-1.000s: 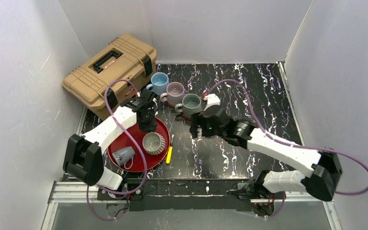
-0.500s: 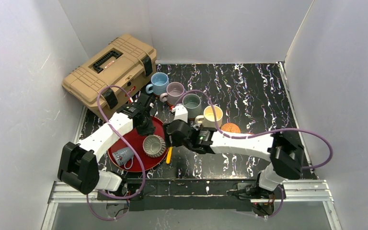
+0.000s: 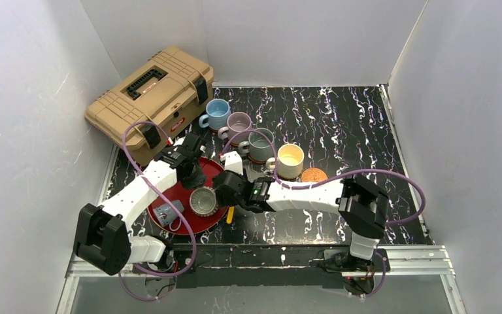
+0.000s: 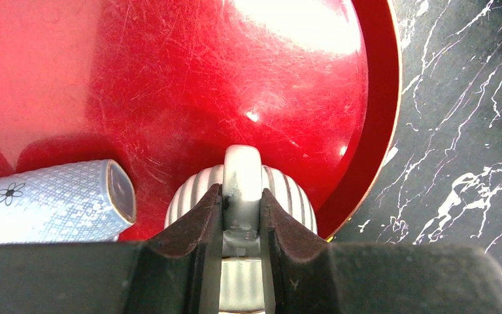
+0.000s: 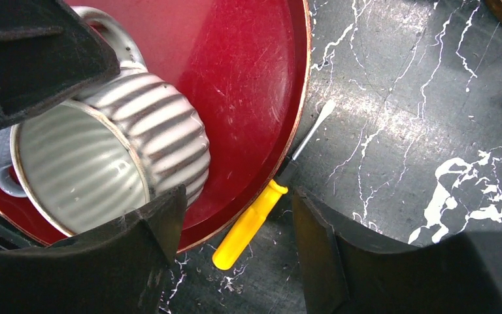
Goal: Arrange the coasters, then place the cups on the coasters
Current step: Pick up the cup from the tray.
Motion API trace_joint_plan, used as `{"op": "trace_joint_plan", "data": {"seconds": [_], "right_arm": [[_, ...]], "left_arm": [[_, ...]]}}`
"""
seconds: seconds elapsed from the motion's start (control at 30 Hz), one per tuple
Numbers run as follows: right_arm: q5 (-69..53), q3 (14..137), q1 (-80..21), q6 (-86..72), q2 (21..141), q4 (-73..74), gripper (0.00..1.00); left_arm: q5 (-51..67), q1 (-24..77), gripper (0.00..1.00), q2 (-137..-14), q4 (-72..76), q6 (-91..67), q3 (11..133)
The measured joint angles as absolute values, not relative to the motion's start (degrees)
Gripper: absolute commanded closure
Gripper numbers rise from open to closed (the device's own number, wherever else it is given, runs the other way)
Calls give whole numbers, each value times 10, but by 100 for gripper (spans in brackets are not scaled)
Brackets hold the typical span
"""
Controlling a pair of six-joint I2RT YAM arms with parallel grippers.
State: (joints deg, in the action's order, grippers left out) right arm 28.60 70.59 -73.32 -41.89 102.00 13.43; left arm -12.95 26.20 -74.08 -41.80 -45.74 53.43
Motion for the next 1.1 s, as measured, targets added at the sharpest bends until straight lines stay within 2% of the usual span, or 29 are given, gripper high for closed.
{"op": "trace_joint_plan", "data": {"seconds": [0.5, 0.63, 0.77, 0.87, 1.1], "right_arm": [[297, 708, -762, -421, 954, 109, 22], [296, 712, -764, -421, 974, 105, 20], [297, 736, -763, -420, 1023, 123, 23], [301, 752, -762, -418, 1051, 137, 36], [312, 756, -752, -432, 1063, 135, 85]], "left_arm": [[-143, 264, 100, -720, -409, -481, 530], [-145, 264, 100, -720, -408, -486, 530], [-145, 263, 100, -716, -408, -490, 530], [-145, 263, 100, -707, -408, -495, 530], [-145, 263, 100, -680, -404, -517, 526]]}}
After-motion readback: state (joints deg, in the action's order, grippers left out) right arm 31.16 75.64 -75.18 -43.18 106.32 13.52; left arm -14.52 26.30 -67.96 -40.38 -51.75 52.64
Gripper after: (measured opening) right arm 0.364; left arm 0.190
